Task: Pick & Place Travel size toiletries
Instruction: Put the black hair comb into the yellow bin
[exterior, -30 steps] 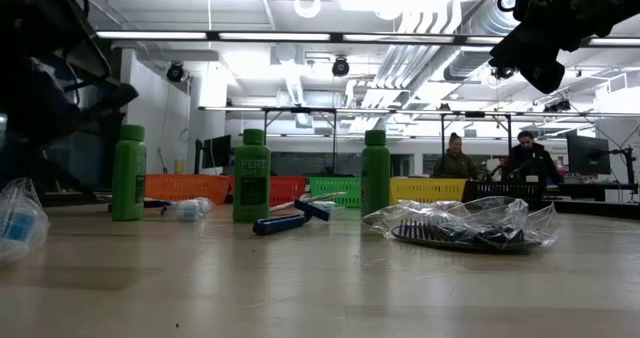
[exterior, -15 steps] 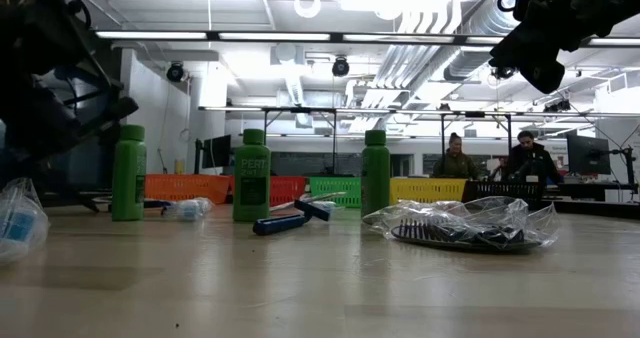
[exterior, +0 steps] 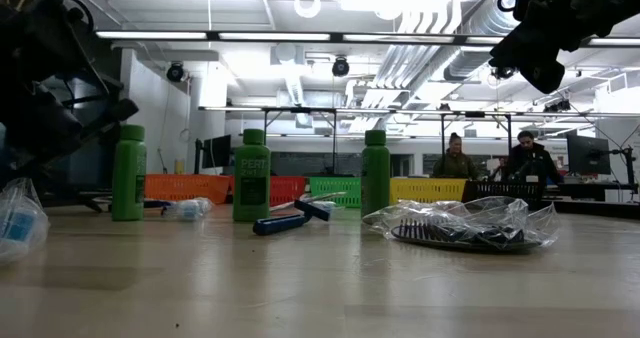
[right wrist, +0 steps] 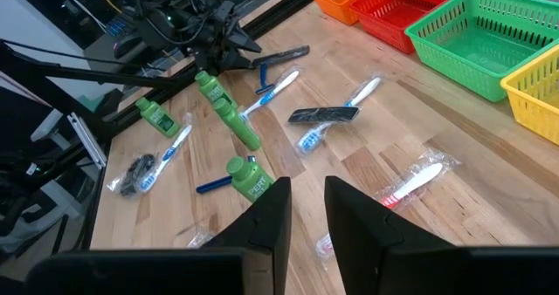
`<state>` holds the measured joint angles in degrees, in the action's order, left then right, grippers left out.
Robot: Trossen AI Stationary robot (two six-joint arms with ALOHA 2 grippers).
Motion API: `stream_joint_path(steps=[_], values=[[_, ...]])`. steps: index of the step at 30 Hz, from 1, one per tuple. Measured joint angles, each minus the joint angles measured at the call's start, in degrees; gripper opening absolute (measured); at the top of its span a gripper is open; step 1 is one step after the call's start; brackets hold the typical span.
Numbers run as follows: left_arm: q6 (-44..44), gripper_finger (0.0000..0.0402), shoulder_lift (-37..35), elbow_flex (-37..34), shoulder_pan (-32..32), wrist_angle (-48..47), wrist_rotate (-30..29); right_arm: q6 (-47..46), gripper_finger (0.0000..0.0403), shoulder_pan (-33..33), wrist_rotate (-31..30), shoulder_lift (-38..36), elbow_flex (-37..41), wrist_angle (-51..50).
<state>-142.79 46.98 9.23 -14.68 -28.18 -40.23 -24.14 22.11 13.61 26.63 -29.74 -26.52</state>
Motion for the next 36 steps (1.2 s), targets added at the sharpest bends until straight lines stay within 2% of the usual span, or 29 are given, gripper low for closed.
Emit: stream_joint_path(steps=[17, 28, 36], values=[[0.0, 0.0264, 0.2, -0.1, 0.0, 2.5, -0.7, 0.0, 0.0066, 0.0, 0.0, 0.0, 0.0, 0.0], [-1.7, 0.0264, 4.7, -0.2, 0.0, 6.2, -2.3, 0.0, 0.0066, 0.0, 0.0, 0.0, 0.0, 0.0], [-1.6, 0.0264, 5.4, -0.2, 0.0, 7.6, -2.3, 0.0, 0.0066, 0.0, 0.0, 0.0, 0.0, 0.0]])
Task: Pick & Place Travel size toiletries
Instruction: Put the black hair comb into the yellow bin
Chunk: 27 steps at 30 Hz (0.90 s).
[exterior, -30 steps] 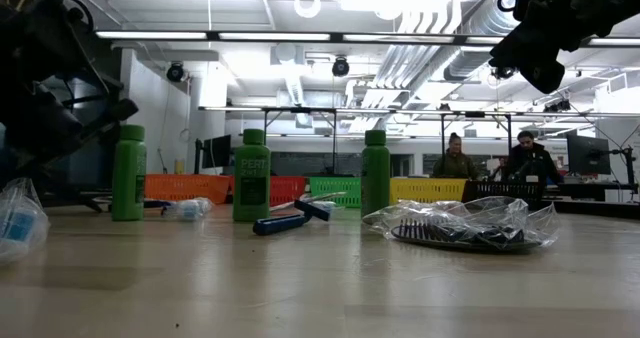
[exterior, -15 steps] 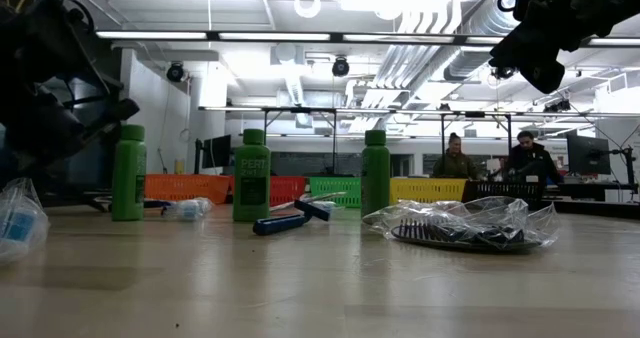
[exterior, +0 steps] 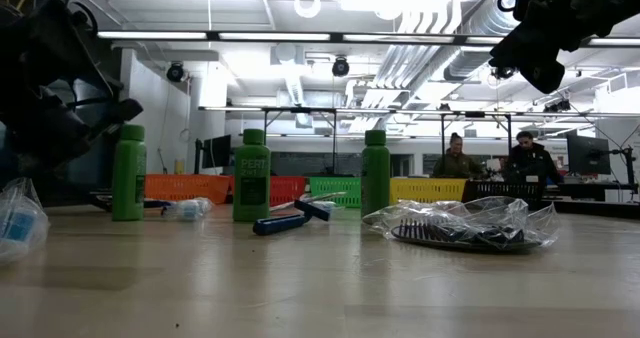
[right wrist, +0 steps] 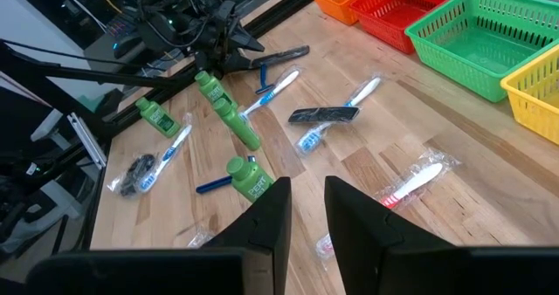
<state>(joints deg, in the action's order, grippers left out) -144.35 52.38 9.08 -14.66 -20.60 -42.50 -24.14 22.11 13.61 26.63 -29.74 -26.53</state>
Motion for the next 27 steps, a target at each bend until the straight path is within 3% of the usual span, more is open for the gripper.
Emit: stream_joint_path(steps=[21, 27], values=[[0.0, 0.0263, 0.0, 0.0, 0.0, 1.1, 2.2, 0.0, 0.0066, 0.0, 0.0, 0.0, 0.0, 0.0], [0.0, 0.0223, 0.0, 0.0, 0.0, 0.9, 2.8, 0.0, 0.0066, 0.0, 0.0, 0.0, 0.0, 0.0]])
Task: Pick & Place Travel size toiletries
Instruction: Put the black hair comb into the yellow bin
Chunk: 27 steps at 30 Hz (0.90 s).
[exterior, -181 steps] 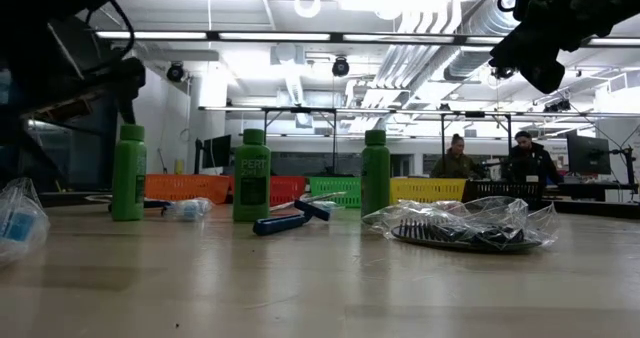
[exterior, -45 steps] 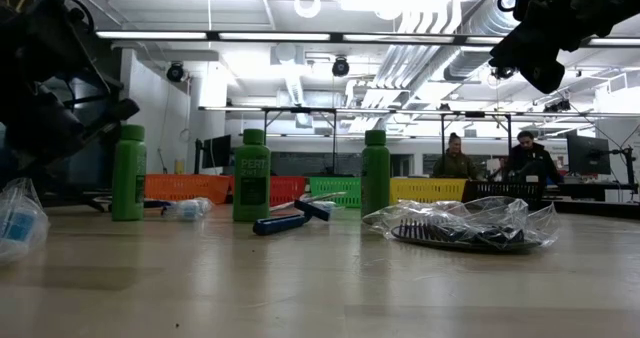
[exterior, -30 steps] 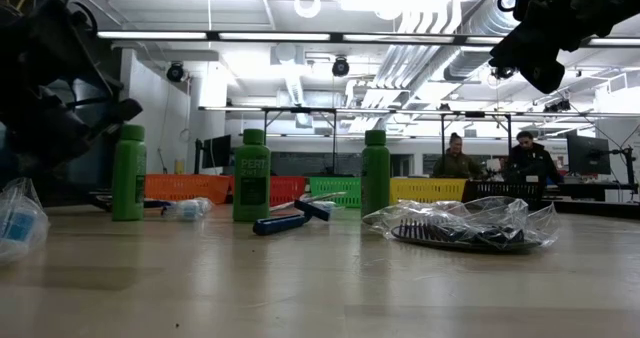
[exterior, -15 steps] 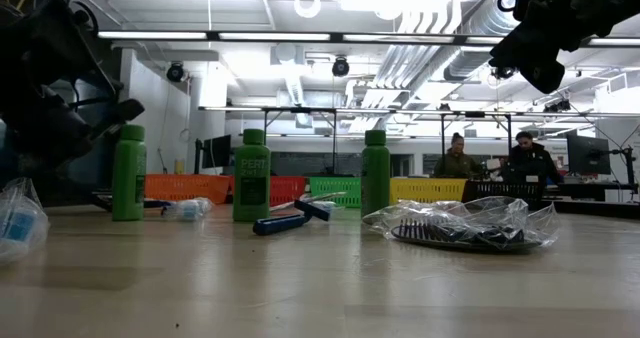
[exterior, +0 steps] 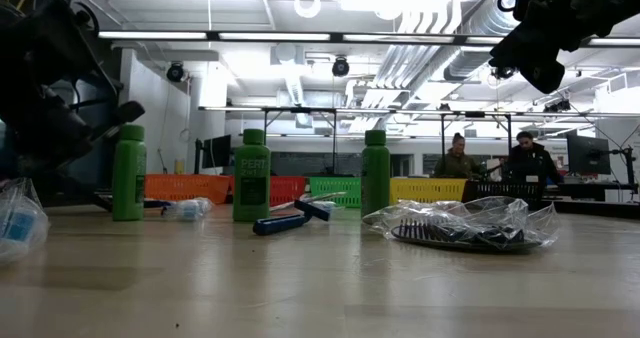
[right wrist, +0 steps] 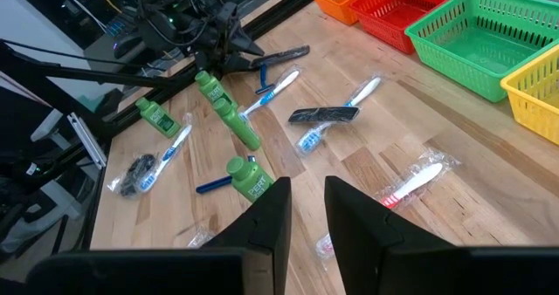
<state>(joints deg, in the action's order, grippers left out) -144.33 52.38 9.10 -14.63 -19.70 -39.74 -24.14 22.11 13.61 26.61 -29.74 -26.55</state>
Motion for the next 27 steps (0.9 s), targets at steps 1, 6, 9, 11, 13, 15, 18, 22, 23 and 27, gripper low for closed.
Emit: stream_joint_path(steps=[1, 6, 9, 11, 13, 15, 18, 22, 23, 27], values=[[0.0, 0.0215, 0.0, 0.0, 0.0, -0.1, 0.1, 0.0, 0.0066, 0.0, 0.0, 0.0, 0.0, 0.0], [0.0, 0.0186, 0.0, 0.0, 0.0, -0.3, 0.8, 0.0, 0.0066, 0.0, 0.0, 0.0, 0.0, 0.0], [-0.1, 0.0178, 0.0, 0.0, 0.0, -0.2, 1.2, 0.0, 0.0066, 0.0, 0.0, 0.0, 0.0, 0.0], [-0.1, 0.0176, 0.0, 0.0, 0.0, -0.2, 1.2, 0.0, 0.0066, 0.0, 0.0, 0.0, 0.0, 0.0], [-0.1, 0.0175, 0.0, 0.0, 0.0, -0.2, 1.2, 0.0, 0.0066, 0.0, 0.0, 0.0, 0.0, 0.0], [-0.1, 0.0175, 0.0, 0.0, 0.0, -0.2, 1.2, 0.0, 0.0066, 0.0, 0.0, 0.0, 0.0, 0.0], [-0.1, 0.0174, 0.0, 0.0, 0.0, -0.2, 1.2, 0.0, 0.0066, 0.0, 0.0, 0.0, 0.0, 0.0], [0.0, 0.0174, 0.0, 0.0, 0.0, -0.2, 1.4, 0.0, 0.0066, 0.0, 0.0, 0.0, 0.0, 0.0], [0.0, 0.0174, 0.0, 0.0, 0.0, -0.2, 1.4, 0.0, 0.0066, 0.0, 0.0, 0.0, 0.0, 0.0], [0.0, 0.0174, 0.0, 0.0, 0.0, -0.2, 1.4, 0.0, 0.0066, 0.0, 0.0, 0.0, 0.0, 0.0]])
